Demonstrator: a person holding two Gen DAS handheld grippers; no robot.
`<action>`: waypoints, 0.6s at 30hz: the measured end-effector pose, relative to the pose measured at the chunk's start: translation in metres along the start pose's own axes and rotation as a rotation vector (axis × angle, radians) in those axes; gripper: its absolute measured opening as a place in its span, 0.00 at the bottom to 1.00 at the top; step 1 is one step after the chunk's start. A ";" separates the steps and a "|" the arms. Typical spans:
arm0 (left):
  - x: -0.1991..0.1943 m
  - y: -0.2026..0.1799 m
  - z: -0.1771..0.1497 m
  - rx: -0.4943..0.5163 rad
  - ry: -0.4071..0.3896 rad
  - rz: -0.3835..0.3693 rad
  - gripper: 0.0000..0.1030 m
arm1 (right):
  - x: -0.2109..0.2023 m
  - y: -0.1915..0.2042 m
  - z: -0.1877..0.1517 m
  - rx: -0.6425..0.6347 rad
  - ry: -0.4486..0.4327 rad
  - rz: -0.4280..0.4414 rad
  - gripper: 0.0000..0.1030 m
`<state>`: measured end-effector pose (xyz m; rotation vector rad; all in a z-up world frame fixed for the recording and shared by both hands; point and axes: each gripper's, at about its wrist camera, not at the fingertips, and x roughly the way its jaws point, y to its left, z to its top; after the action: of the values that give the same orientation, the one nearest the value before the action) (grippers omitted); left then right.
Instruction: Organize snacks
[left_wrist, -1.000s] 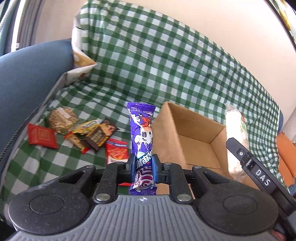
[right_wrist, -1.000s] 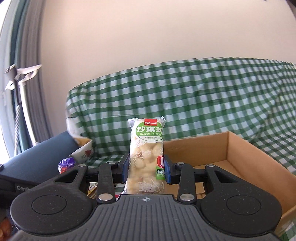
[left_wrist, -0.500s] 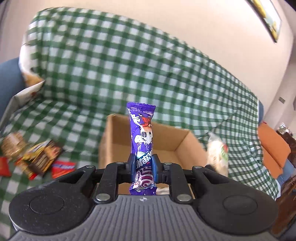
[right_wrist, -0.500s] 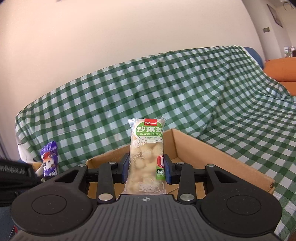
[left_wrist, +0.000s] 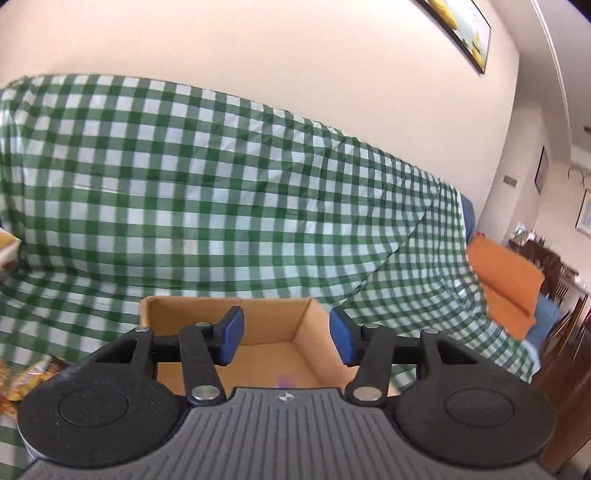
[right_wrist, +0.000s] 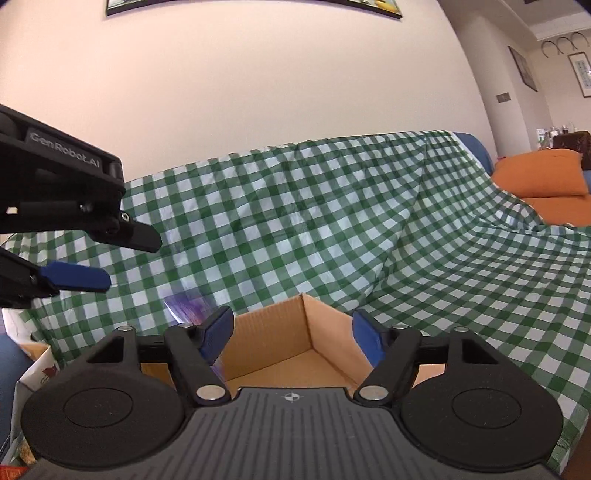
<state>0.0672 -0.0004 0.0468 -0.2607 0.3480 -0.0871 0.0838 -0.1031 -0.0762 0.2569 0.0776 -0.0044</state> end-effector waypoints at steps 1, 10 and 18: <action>-0.007 0.007 -0.006 -0.001 0.000 0.010 0.55 | -0.001 0.002 -0.001 -0.011 0.006 0.008 0.70; -0.071 0.106 -0.068 0.134 0.037 0.191 0.20 | -0.017 0.024 -0.008 -0.133 0.015 0.059 0.71; -0.100 0.207 -0.118 -0.045 0.151 0.186 0.13 | -0.034 0.043 -0.017 -0.234 0.065 0.146 0.62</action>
<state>-0.0591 0.1836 -0.0835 -0.2653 0.5230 0.0851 0.0489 -0.0572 -0.0790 0.0287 0.1228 0.1577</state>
